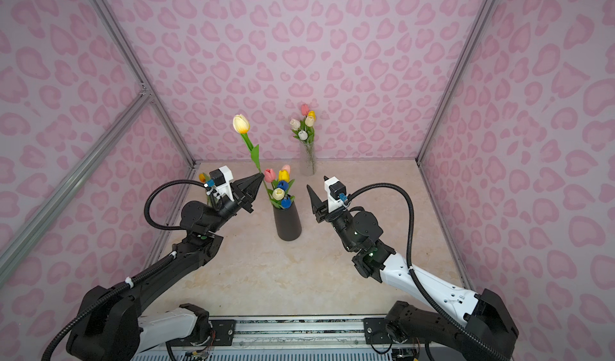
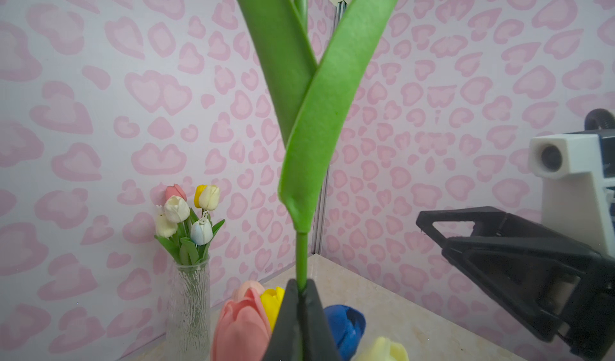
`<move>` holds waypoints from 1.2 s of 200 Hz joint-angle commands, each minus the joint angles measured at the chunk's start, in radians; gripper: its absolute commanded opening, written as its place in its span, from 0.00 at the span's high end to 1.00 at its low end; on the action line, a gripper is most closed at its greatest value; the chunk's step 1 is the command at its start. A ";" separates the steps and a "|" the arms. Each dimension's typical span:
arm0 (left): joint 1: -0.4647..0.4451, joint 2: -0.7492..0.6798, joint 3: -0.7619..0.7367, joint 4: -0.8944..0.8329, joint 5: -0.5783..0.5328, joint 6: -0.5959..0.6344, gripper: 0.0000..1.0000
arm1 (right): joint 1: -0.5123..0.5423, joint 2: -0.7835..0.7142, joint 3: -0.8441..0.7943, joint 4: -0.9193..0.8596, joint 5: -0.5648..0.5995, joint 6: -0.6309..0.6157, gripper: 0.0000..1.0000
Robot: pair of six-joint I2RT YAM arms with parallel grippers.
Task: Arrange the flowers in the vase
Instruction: 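Carry the cream tulip over the black cup and lower its stem in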
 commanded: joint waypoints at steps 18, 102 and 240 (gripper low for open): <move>-0.003 0.062 0.021 0.099 0.002 0.004 0.97 | 0.002 -0.034 -0.024 0.019 0.042 -0.027 0.45; -0.014 0.147 0.014 0.154 0.007 -0.018 0.96 | 0.002 -0.029 -0.038 0.039 0.047 -0.041 0.44; -0.018 0.007 -0.141 0.026 -0.037 0.122 0.89 | 0.002 0.041 0.007 0.042 0.003 -0.047 0.44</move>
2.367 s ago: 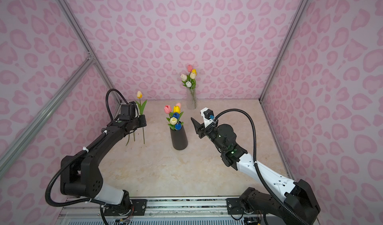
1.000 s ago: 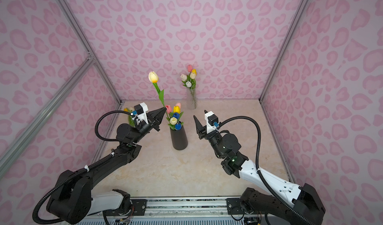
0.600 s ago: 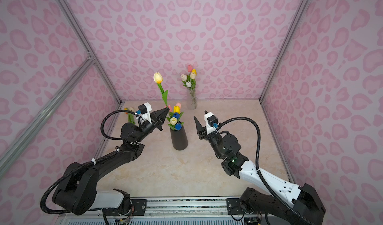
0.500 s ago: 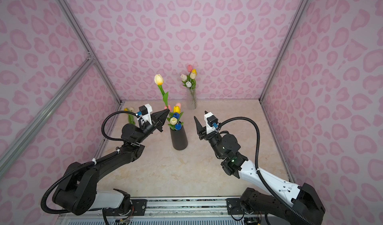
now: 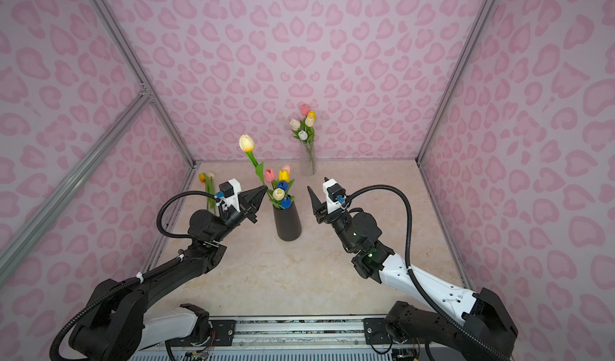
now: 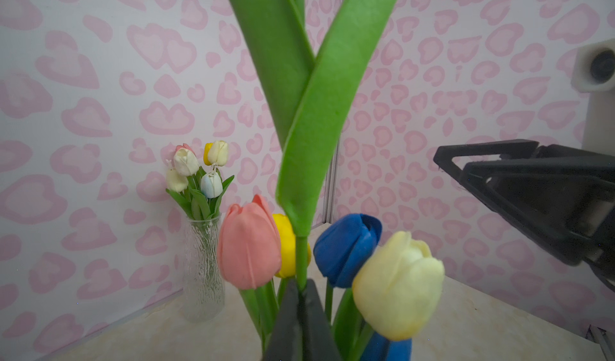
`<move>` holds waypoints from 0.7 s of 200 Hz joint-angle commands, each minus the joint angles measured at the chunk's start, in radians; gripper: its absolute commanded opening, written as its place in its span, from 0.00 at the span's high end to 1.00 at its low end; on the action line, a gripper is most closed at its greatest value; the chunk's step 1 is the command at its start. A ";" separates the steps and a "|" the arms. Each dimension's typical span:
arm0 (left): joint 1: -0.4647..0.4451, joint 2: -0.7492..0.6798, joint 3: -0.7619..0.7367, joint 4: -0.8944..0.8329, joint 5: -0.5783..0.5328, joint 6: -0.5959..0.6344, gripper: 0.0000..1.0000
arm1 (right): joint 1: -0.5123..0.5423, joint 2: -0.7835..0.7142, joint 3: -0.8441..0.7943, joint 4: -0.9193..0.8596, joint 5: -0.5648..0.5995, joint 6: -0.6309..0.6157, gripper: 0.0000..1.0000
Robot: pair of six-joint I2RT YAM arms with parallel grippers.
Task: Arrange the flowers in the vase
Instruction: 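Carry the cream tulip over the black cup and lower its stem in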
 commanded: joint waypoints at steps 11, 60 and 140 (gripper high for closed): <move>-0.001 0.004 -0.003 -0.012 -0.003 0.028 0.88 | 0.001 0.023 0.022 0.027 -0.017 -0.003 0.44; -0.002 0.028 -0.004 -0.020 0.013 0.042 0.88 | 0.001 0.037 0.027 0.036 -0.022 -0.007 0.44; -0.003 -0.068 0.001 -0.254 -0.089 0.189 0.97 | 0.001 0.050 0.013 0.044 -0.003 -0.014 0.44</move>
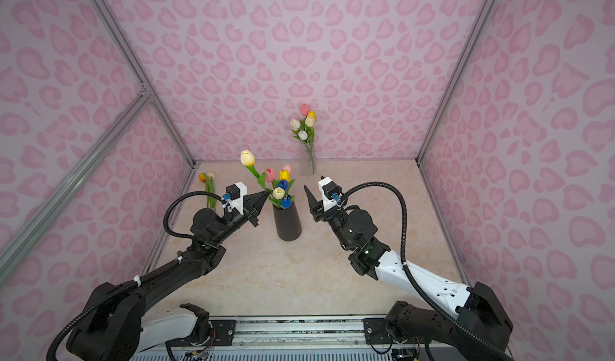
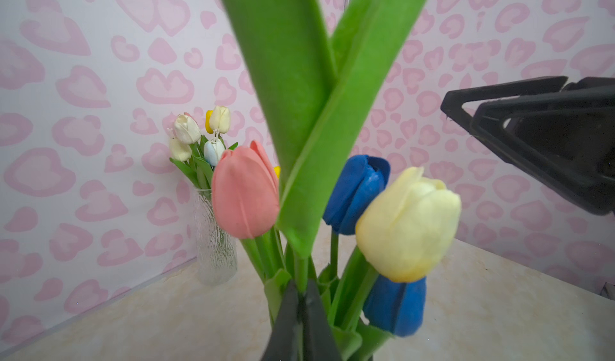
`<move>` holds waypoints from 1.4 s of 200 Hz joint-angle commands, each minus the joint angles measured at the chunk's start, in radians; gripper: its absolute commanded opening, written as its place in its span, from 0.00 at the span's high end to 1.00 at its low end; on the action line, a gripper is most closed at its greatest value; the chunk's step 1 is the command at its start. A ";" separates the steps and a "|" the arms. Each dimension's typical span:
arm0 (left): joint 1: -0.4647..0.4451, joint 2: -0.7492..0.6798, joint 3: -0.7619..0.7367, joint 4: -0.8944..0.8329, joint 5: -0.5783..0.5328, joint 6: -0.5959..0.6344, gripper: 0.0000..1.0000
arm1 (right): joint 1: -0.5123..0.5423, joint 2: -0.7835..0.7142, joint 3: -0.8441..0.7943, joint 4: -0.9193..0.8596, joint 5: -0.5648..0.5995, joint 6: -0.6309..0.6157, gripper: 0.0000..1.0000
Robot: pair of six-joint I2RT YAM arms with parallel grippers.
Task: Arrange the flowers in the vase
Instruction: 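Carry the cream tulip over the black cup and lower its stem in, then open the left gripper and move it back toward the loose tulips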
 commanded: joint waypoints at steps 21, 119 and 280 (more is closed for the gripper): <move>0.002 -0.005 0.027 -0.142 -0.058 0.105 0.97 | 0.001 0.023 -0.013 0.056 0.013 -0.007 0.43; -0.024 -0.017 0.059 -0.157 -0.035 0.090 0.65 | -0.007 0.031 -0.020 0.058 0.021 -0.010 0.42; 0.278 -0.017 0.211 -0.583 -0.434 0.010 0.35 | -0.054 0.007 -0.018 -0.014 -0.061 0.041 0.41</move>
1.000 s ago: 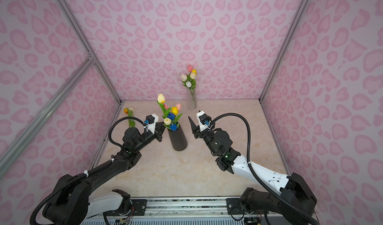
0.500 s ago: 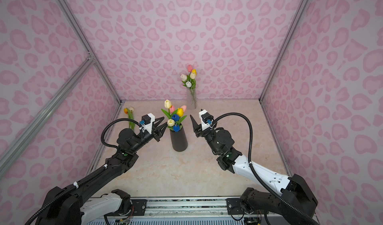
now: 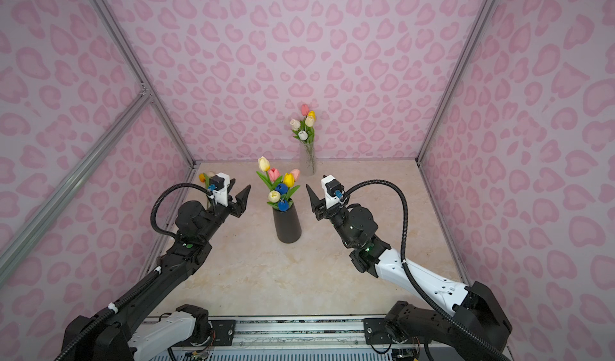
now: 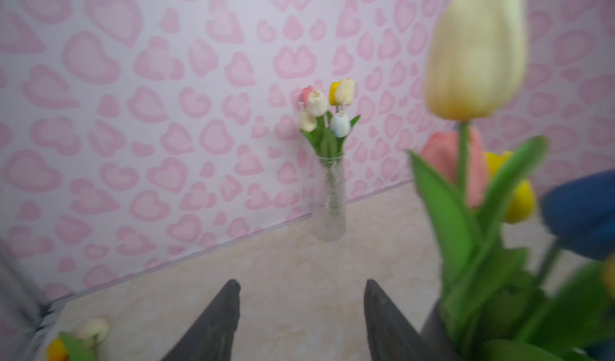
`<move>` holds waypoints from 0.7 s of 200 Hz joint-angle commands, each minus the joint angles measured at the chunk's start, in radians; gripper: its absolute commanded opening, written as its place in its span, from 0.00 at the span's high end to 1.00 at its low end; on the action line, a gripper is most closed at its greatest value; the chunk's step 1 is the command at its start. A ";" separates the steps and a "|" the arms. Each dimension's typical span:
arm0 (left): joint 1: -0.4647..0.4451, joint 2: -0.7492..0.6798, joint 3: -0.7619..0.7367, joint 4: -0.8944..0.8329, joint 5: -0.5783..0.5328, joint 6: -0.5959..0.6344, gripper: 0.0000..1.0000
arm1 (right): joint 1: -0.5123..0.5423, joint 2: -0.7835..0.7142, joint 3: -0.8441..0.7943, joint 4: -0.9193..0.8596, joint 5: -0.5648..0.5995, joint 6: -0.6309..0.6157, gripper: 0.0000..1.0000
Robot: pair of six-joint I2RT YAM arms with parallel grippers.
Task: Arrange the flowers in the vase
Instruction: 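Open the left gripper and move it back toward the loose tulips, then close the left gripper on the white tulip stem and lift it upright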
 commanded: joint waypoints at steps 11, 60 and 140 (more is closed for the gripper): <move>0.166 0.180 0.182 -0.331 -0.206 -0.168 0.35 | -0.007 -0.003 -0.014 -0.007 -0.018 -0.001 0.41; 0.275 0.628 0.572 -0.877 -0.349 -0.215 0.43 | -0.010 -0.001 -0.028 -0.034 -0.061 -0.011 0.41; 0.331 0.969 0.894 -1.144 -0.256 -0.157 0.82 | -0.011 0.000 -0.031 -0.032 -0.061 -0.027 0.41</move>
